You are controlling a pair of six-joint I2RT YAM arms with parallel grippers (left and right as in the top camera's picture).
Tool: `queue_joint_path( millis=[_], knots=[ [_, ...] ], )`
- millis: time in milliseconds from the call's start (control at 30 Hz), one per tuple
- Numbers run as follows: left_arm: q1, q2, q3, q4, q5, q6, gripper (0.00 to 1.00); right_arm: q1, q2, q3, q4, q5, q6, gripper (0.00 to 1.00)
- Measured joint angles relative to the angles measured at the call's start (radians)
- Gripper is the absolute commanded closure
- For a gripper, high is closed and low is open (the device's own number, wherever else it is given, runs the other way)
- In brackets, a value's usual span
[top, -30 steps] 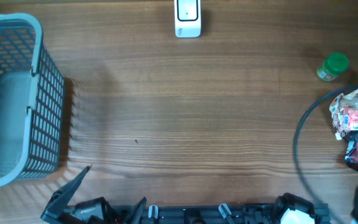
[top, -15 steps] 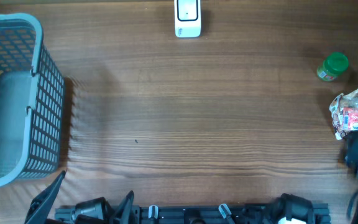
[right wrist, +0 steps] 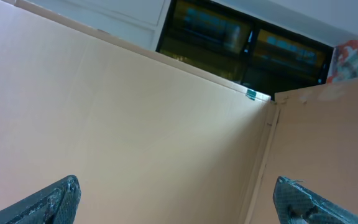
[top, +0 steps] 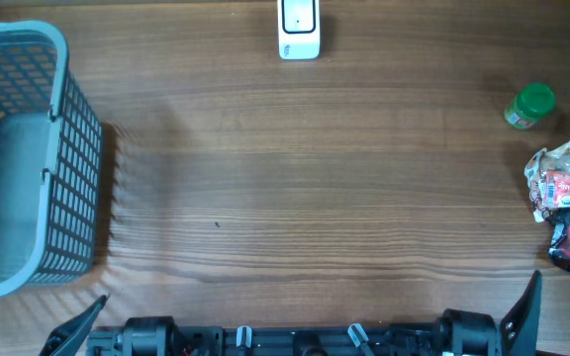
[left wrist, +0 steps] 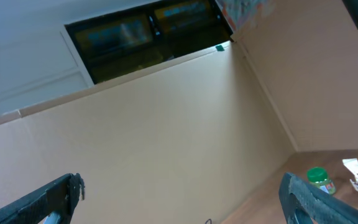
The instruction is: Scan the item barcode
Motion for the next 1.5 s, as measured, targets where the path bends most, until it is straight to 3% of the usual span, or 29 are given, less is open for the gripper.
queue_joint_path(
  millis=[133, 267, 467, 600, 833, 967, 1100, 1233, 1500],
  knots=[
    [-0.006, 0.000, -0.011, -0.076, -0.122, 0.000, 0.00, -0.003, 0.000, -0.022, 0.026, 0.005, 0.003, 0.00],
    [-0.007, -0.002, -0.159, 0.016, -0.268, 0.000, 0.00, -0.003, 0.000, -0.215, 0.053, -0.009, 0.034, 0.00],
    [-0.007, 0.001, -0.550, 0.340, -0.310, 0.000, 0.00, -0.003, 0.006, -0.642, 0.565, -0.069, 0.251, 0.00],
    [-0.007, 0.002, -0.743, 0.436, -0.325, 0.000, 0.00, -0.003, 0.007, -0.946, 0.920, -0.080, 0.416, 0.00],
    [-0.007, 0.001, -0.842, 0.364, -0.351, 0.000, 0.00, -0.003, 0.010, -1.015, 0.801, -0.120, 0.471, 0.00],
    [-0.007, 0.001, -0.847, 0.211, -0.357, -0.001, 0.00, -0.005, 0.009, -1.015, 0.539, -0.119, 0.479, 0.00],
    [-0.007, 0.001, -0.847, 0.157, -0.358, 0.000, 0.00, -0.005, 0.014, -1.015, 0.539, -0.117, 0.478, 0.00],
    [-0.007, 0.001, -0.849, -0.019, -0.358, -0.001, 0.00, -0.005, 0.017, -1.015, 0.540, -0.117, 0.478, 0.00],
    [-0.007, 0.001, -0.849, -0.033, -0.359, 0.000, 0.00, 0.095, 0.004, -1.015, 0.540, -0.113, 0.478, 0.00]
  ],
)
